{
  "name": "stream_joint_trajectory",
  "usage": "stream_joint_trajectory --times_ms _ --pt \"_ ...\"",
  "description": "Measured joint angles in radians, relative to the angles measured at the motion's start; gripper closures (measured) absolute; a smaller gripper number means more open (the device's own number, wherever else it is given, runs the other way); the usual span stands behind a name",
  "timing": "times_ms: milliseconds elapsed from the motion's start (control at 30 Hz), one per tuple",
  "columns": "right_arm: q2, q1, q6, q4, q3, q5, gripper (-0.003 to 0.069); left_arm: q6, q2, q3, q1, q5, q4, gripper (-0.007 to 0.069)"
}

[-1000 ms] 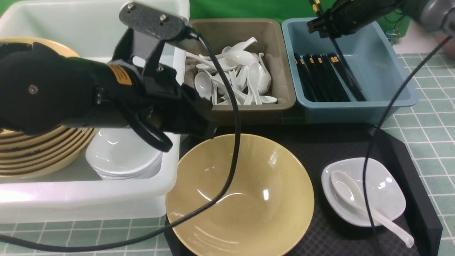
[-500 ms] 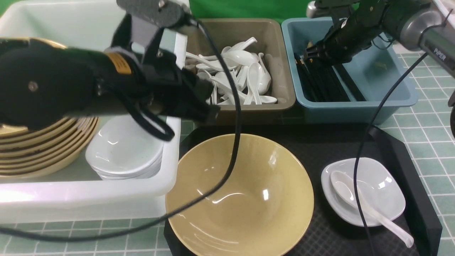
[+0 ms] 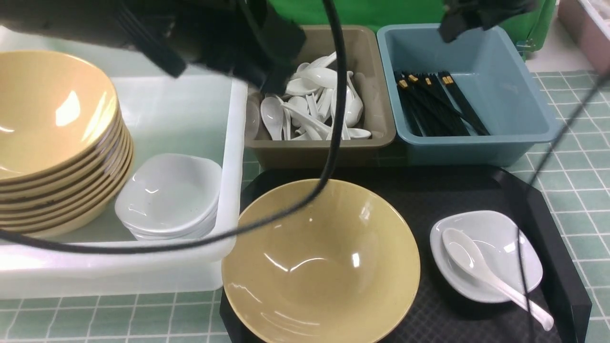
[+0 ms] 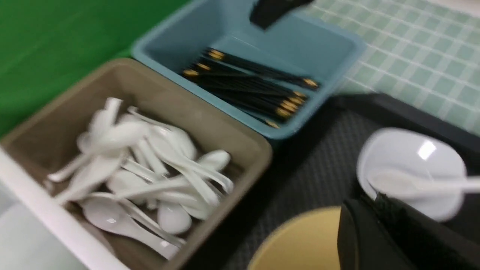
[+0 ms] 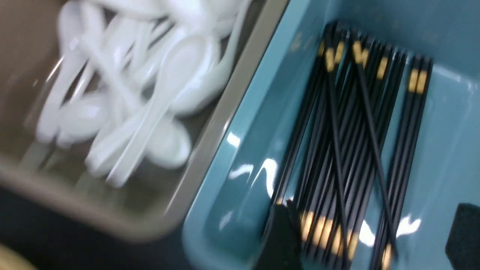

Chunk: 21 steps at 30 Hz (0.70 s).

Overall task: On blue table put chopsticks spoon bowls plates into blue grey white boxes.
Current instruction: 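Reach down and grasp the white spoon resting in the bowl with the right gripper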

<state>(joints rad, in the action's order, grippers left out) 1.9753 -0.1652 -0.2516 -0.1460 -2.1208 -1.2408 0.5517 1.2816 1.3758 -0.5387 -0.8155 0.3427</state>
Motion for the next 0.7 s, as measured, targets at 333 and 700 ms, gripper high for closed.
stream_joint_trajectory --times_ms 333,700 --pt "-0.418 -0.013 -0.053 -0.002 0.678 -0.002 0.0083 0.123 0.041 0.003 -0.030 -0.161 0.095 0.0636" --pt "-0.497 -0.137 -0.066 0.001 1.107 0.197 0.0083 0.149 0.129 0.004 -0.189 -0.148 0.101 0.0636"
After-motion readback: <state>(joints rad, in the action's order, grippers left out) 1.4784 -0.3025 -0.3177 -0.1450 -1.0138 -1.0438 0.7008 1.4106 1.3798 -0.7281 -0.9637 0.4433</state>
